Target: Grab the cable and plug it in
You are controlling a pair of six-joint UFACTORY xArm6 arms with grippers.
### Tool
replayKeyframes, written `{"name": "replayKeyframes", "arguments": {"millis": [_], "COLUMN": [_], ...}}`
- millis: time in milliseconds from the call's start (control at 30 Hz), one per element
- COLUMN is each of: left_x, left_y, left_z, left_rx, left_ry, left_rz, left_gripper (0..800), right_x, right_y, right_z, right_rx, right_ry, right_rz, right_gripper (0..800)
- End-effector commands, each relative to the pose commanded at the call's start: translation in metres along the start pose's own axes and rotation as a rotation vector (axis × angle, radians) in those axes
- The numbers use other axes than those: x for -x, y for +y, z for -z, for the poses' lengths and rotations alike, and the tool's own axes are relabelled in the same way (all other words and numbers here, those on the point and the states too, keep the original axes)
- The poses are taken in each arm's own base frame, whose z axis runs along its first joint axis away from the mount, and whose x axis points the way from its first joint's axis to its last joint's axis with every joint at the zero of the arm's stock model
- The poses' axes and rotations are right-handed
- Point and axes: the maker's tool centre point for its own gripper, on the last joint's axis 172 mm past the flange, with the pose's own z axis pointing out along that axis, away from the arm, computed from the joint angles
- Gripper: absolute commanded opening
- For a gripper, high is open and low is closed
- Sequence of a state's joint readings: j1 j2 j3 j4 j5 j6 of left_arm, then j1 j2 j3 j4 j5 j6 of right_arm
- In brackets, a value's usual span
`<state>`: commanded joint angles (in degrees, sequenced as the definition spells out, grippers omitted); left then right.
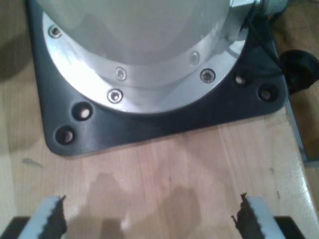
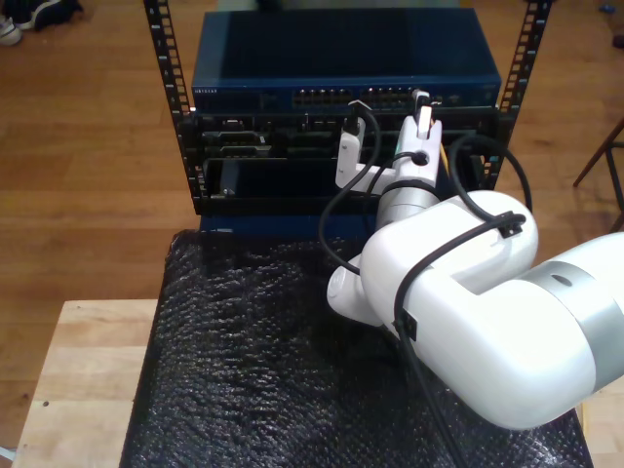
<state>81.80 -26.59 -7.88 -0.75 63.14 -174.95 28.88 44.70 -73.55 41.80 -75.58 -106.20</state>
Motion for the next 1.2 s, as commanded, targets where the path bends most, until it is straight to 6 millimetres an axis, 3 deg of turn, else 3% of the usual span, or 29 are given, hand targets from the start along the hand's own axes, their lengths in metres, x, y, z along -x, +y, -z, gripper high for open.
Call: {"name": "replayKeyframes", "arguments": {"millis": [1200], "left_x": [0.0000], "left_y": [0.0000], "left_z": [0.0000], "left_rx": [0.000], "left_ry": [0.000], "left_rz": [0.000], "left_gripper": [800], "right_x": [-0.0031], "right_y": [-0.0030], "right_z": [-0.0030], "right_rx": [0.004], "right_ry": [0.002], "right_rz": [-0.002], "right_gripper": [0]}}
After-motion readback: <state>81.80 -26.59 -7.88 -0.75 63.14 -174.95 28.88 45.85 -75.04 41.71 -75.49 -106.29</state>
